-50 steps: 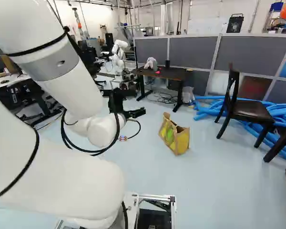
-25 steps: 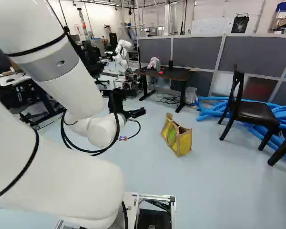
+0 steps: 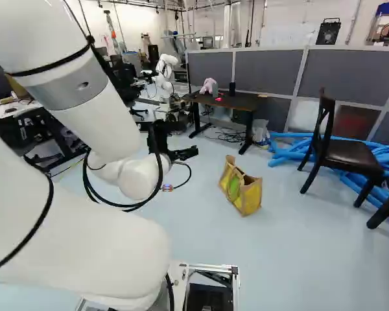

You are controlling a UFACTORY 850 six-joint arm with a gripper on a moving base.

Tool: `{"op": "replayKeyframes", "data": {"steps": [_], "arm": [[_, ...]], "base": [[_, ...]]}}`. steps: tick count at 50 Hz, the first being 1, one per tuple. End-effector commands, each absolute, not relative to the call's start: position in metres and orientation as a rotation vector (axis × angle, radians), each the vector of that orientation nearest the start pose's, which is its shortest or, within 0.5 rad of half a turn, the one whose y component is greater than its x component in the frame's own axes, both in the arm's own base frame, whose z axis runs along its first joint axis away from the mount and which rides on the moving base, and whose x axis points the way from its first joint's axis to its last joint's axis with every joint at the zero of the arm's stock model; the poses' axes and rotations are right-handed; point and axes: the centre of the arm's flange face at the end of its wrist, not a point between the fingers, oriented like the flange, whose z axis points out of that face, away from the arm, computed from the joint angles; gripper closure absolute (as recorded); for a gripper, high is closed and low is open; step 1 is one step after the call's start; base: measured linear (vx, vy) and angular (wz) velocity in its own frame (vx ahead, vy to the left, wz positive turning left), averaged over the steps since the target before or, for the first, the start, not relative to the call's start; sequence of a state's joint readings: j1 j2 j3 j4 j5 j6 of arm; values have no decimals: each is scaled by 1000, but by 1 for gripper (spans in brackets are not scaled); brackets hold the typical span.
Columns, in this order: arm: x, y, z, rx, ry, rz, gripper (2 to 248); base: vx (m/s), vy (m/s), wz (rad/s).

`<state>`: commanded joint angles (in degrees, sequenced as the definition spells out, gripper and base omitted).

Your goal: Pick up the bag on the ground and place it on the table

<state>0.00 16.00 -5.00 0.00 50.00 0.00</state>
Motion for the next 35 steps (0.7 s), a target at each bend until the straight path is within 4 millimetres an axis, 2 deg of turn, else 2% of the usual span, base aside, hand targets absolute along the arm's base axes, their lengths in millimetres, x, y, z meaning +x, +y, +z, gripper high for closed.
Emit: {"op": "replayKeyframes", "data": {"steps": [15, 35], "arm": [[270, 0, 366, -2558, 0, -1824, 3], [270, 0, 366, -2558, 0, -1824, 3]], "base": [[141, -23, -132], [147, -54, -279]]}}
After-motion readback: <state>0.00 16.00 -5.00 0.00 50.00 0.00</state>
